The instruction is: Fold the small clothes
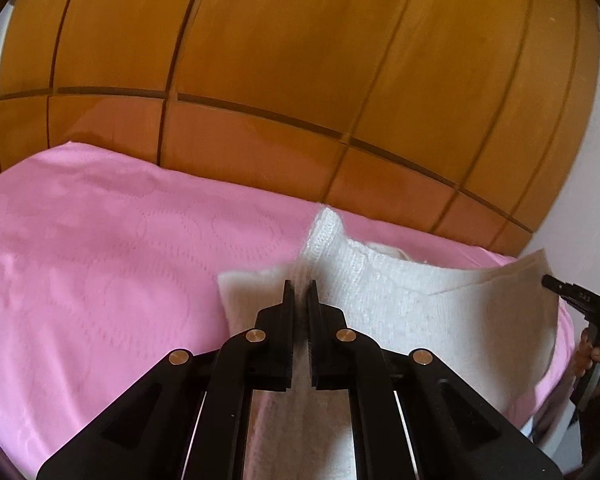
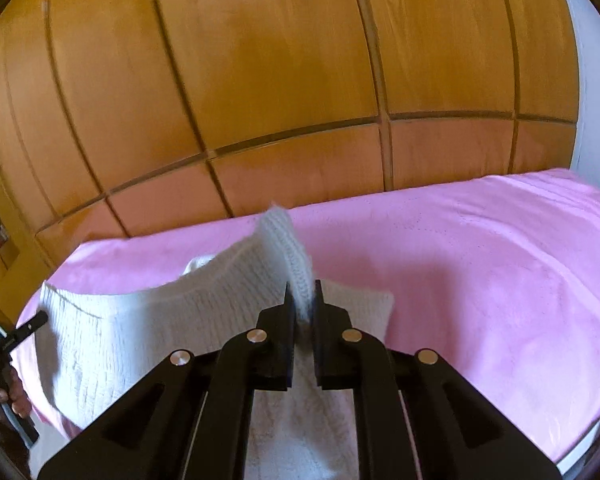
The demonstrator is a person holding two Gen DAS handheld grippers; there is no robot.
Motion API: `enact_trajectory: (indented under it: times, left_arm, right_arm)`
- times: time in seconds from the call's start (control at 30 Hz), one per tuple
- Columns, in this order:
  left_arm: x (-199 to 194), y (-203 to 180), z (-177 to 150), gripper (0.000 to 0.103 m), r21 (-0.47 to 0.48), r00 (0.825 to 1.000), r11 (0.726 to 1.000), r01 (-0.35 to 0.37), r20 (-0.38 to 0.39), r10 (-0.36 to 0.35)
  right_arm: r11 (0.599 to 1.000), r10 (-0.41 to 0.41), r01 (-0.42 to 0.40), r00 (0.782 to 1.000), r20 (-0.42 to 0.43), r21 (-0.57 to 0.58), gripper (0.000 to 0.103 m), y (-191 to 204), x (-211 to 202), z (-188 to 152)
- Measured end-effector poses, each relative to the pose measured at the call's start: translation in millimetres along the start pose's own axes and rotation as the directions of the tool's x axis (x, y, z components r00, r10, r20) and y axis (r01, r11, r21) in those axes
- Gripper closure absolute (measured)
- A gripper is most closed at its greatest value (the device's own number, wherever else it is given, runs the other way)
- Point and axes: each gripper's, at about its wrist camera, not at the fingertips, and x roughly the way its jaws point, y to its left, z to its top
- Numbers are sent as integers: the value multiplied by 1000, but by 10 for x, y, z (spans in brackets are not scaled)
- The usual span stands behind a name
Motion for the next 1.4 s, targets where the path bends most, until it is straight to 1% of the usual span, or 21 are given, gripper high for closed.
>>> enact_trajectory:
  times: [0.13,0.23,0.4,0.47,0.5,0.53,0.57,0.6,0.67,0.73,0.8,0.9,0.97,1.0,1.03,1.07,1.1,1.13,1.17,1.27,1.4]
  left_arm:
    - [448,4,224,99,11,998,999,-46,-32,46]
    - [893,37,256,99,19,990,995,-97,-100,98]
    - [1482,118,116,99,53,953,980,-192,-228,199]
    - [1570,180,90,98,36,942,980,-194,-272,197]
    - [1539,204,102,91,22,941,978,-206,-270,204]
    - [1487,207,124,73,19,938,972,-233,-261,229]
    - [1442,210,150,62,17,935,967,-252,-252,248]
    - [1346,205,180,46,3,937,962,-273,-226,267]
    - [1168,158,224,46,-26,959,973,-230,-176,222]
    - [1017,5,233,46,-7,980,990,-139,-148,136]
    - [946,-157,184,46,36,988,997,-63,-137,67]
    - [1050,-403,61,46,97,983,995,0,-182,18]
    - [1191,-574,-45,46,124,972,992,27,-235,3]
    - [1315,-615,-105,46,130,958,991,38,-286,1]
    - [1383,-626,-145,51,133,952,991,33,-307,9]
    - [1433,-637,-182,59,138,949,990,35,-316,10]
    - [1459,-650,-215,72,149,950,988,31,-313,18]
    - [1455,-647,-215,88,151,953,988,24,-302,23]
    - [1433,-635,-196,95,140,959,990,18,-284,23]
    - [1362,-592,-135,99,104,973,995,9,-231,15]
    - [1411,-679,30,99,118,981,993,-16,-188,39]
  right_arm:
    - [998,-60,61,998,-34,11,97,-75,488,191]
    - [992,-119,122,988,-95,32,97,-167,938,167]
    - [981,-180,192,959,-218,31,97,-296,1520,-53]
    - [980,-185,196,956,-230,27,94,-315,1580,-113]
    - [980,-189,198,957,-219,22,89,-316,1559,-106]
    - [979,-196,203,959,-205,16,79,-305,1506,-115]
    - [977,-209,214,960,-186,9,71,-297,1453,-95]
    - [973,-228,231,961,-156,3,55,-279,1360,-67]
    - [974,-225,226,970,-91,1,51,-197,1153,-34]
    - [990,-139,139,988,-67,-4,46,-24,999,-41]
    - [1000,-15,13,994,-106,-20,46,219,993,-107]
    - [991,79,-96,981,-176,-94,50,627,1118,-247]
    - [982,100,-136,964,-245,-131,57,844,1318,-342]
    - [980,99,-142,957,-274,-141,61,890,1407,-371]
    - [978,90,-141,949,-303,-152,65,938,1489,-420]
    - [978,82,-136,947,-312,-158,71,967,1546,-487]
    - [977,85,-141,945,-315,-158,77,975,1564,-495]
    - [976,88,-145,944,-317,-160,90,976,1579,-490]
    - [976,91,-148,944,-316,-160,97,976,1572,-473]
    - [975,89,-143,954,-288,-171,99,999,1497,-399]
    - [975,91,-129,974,-207,-180,99,1101,1353,-245]
